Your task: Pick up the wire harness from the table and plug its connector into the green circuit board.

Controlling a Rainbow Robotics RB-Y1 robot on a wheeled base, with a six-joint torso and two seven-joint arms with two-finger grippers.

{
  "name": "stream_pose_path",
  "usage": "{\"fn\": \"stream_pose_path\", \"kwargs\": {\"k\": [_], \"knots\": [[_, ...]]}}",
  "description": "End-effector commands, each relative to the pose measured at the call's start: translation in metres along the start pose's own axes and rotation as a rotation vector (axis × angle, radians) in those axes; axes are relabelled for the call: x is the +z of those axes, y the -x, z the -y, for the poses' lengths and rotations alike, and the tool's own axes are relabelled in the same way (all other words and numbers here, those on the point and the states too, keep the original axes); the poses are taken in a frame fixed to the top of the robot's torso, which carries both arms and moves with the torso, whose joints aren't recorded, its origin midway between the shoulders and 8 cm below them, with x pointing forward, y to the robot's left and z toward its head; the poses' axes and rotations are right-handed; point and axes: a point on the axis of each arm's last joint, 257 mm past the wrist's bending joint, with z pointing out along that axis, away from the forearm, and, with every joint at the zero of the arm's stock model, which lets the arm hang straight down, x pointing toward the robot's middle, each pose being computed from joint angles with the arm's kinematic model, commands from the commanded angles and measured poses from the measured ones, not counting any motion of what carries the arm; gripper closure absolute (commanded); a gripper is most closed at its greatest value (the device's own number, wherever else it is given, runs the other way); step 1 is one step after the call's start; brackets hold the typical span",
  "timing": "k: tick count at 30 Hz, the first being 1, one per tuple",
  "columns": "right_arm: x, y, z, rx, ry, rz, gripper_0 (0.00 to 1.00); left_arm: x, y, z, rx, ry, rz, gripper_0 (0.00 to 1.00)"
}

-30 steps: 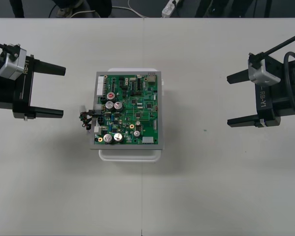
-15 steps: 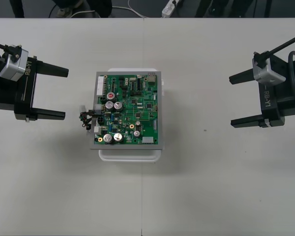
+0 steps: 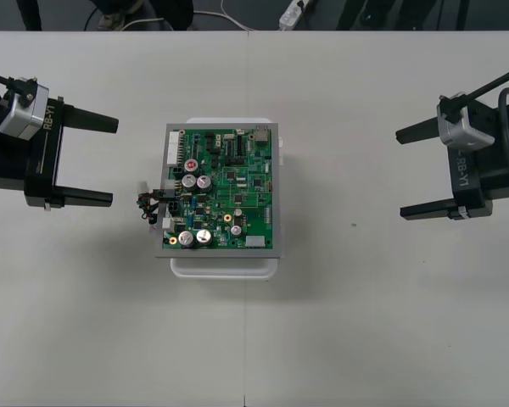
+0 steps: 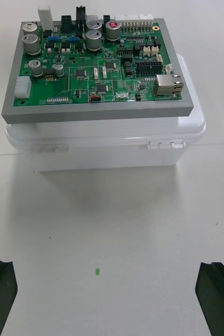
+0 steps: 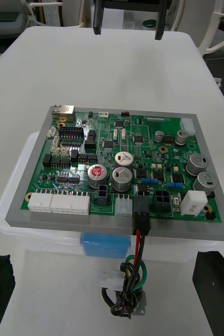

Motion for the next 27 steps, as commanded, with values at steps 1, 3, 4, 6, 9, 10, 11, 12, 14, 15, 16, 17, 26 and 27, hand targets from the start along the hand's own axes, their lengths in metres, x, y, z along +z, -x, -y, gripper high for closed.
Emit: {"fn": "stream_pose_path", "kwargs": {"k": [1, 3, 4, 6, 9, 10, 11, 12, 14, 15, 16, 17, 26, 27], "knots": [[-0.021, -0.0006, 0.0183, -0.06, -0.047, -0.034, 0.0, -0.0052, 0.0114, 0.0026, 0.038, -0.043, -0.028, 0.0], [-0.0206, -0.0011, 0.0181, -0.074, -0.045, -0.034, 0.0, -0.0052, 0.0114, 0.0026, 0.038, -0.043, -0.028, 0.0], [-0.0206, -0.001, 0.0182, -0.08, -0.046, -0.036, 0.0, -0.0052, 0.0114, 0.0026, 0.038, -0.043, -0.028, 0.0], [-0.0207, -0.0009, 0.0187, -0.085, -0.047, -0.036, 0.0, -0.0052, 0.0114, 0.0026, 0.038, -0.043, -0.028, 0.0], [-0.0209, 0.0, 0.0189, -0.095, -0.047, -0.036, 0.0, -0.0052, 0.0114, 0.0026, 0.038, -0.043, -0.028, 0.0], [-0.0207, 0.0004, 0.0194, -0.096, -0.048, -0.034, 0.0, -0.0052, 0.0114, 0.0026, 0.038, -0.043, -0.028, 0.0], [-0.021, 0.0001, 0.0195, -0.098, -0.048, -0.035, 0.0, -0.0052, 0.0114, 0.0026, 0.038, -0.043, -0.028, 0.0], [-0.0207, 0.0004, 0.0194, -0.101, -0.048, -0.035, 0.0, -0.0052, 0.0114, 0.0026, 0.038, -0.043, -0.028, 0.0], [-0.021, 0.0001, 0.0195, -0.104, -0.048, -0.037, 0.0, -0.0052, 0.0114, 0.0026, 0.038, -0.043, -0.028, 0.0], [-0.0207, 0.0004, 0.0194, -0.105, -0.048, -0.035, 0.0, -0.0052, 0.0114, 0.0026, 0.038, -0.043, -0.028, 0.0], [-0.021, 0.0001, 0.0195, -0.106, -0.048, -0.037, 0.0, -0.0052, 0.0114, 0.0026, 0.038, -0.043, -0.028, 0.0], [-0.021, -0.0002, 0.0197, -0.104, -0.048, -0.037, 0.0, -0.0052, 0.0114, 0.0026, 0.038, -0.043, -0.028, 0.0], [-0.021, 0.0001, 0.0195, -0.106, -0.048, -0.035, 0.0, -0.0052, 0.0114, 0.0026, 0.038, -0.043, -0.028, 0.0], [-0.021, 0.0008, 0.0191, -0.107, -0.047, -0.034, 0.0, -0.0052, 0.0114, 0.0026, 0.038, -0.043, -0.028, 0.0]]}}
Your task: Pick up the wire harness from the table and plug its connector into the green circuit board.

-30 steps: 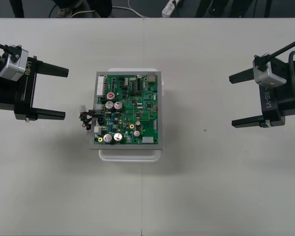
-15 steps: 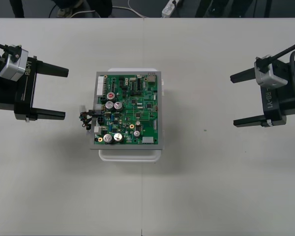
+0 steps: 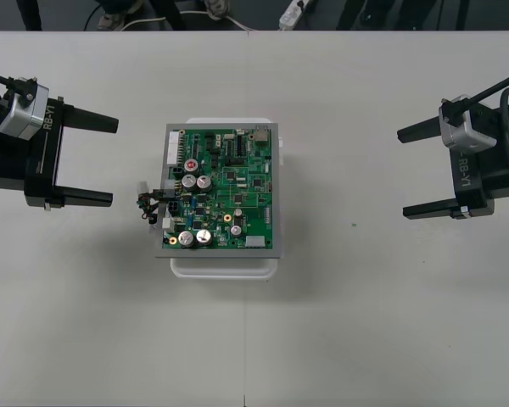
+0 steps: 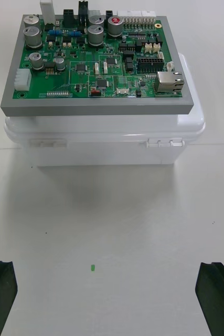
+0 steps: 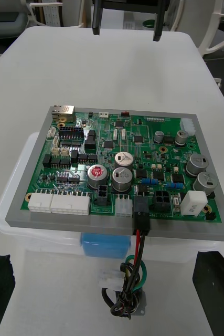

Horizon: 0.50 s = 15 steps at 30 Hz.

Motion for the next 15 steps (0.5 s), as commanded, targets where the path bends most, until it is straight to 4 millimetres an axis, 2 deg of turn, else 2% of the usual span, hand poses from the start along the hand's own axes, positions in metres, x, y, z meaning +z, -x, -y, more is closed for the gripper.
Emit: {"fn": "stream_pose_path", "kwargs": {"k": [1, 15], "knots": [[-0.0197, 0.0039, 0.0174, -0.075, -0.045, -0.03, 0.0, -0.0052, 0.0113, 0.0026, 0.038, -0.043, -0.029, 0.0], [-0.0196, 0.0031, 0.0173, -0.069, -0.045, -0.031, 0.0, -0.0052, 0.0113, 0.0026, 0.038, -0.043, -0.029, 0.0]]}}
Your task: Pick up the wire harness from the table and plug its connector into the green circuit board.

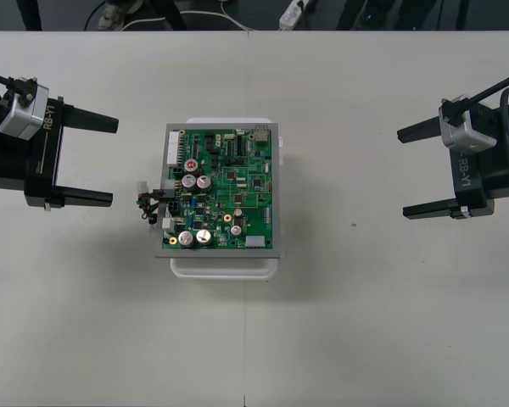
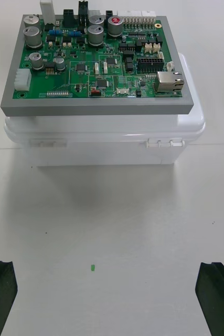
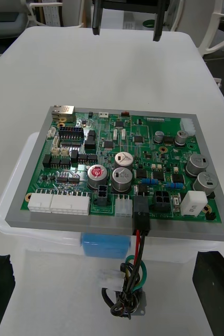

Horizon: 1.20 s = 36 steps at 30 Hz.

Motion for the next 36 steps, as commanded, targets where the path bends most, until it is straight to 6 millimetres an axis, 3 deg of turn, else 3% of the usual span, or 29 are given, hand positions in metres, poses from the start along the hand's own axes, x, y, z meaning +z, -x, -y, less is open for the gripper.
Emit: {"fn": "stream_pose_path", "kwargs": {"k": [1, 36], "knots": [[-0.0196, 0.0031, 0.0172, -0.069, -0.045, -0.031, 0.0, -0.0052, 0.0112, 0.0026, 0.038, -0.042, -0.029, 0.0], [-0.0196, 0.0031, 0.0172, -0.069, -0.045, -0.031, 0.0, -0.0052, 0.0112, 0.0026, 0.038, -0.042, -0.029, 0.0]]}}
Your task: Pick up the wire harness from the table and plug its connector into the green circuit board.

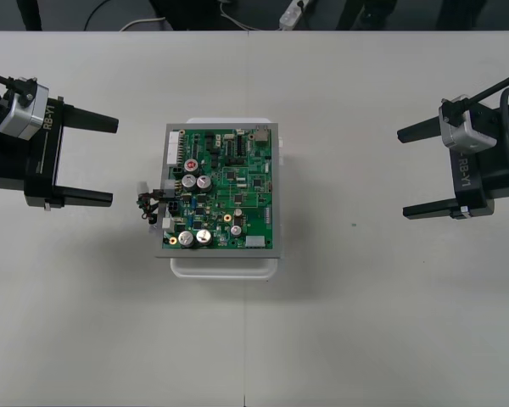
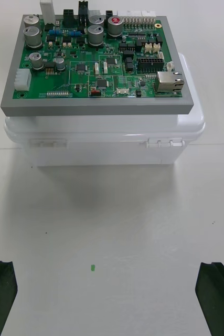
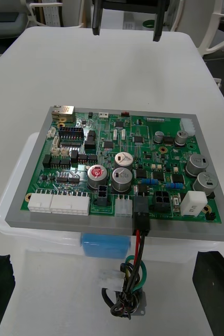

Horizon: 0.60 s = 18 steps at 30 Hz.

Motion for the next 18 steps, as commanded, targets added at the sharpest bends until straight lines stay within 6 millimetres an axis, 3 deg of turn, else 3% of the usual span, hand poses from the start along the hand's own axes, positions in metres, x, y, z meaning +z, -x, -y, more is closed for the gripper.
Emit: {"fn": "stream_pose_path", "kwargs": {"k": [1, 18], "knots": [[-0.0196, 0.0031, 0.0172, -0.069, -0.045, -0.031, 0.0, -0.0052, 0.0111, 0.0025, 0.038, -0.042, -0.029, 0.0], [-0.0196, 0.0031, 0.0172, -0.069, -0.045, -0.031, 0.0, -0.0052, 0.0111, 0.0025, 0.038, -0.042, -0.029, 0.0]]}}
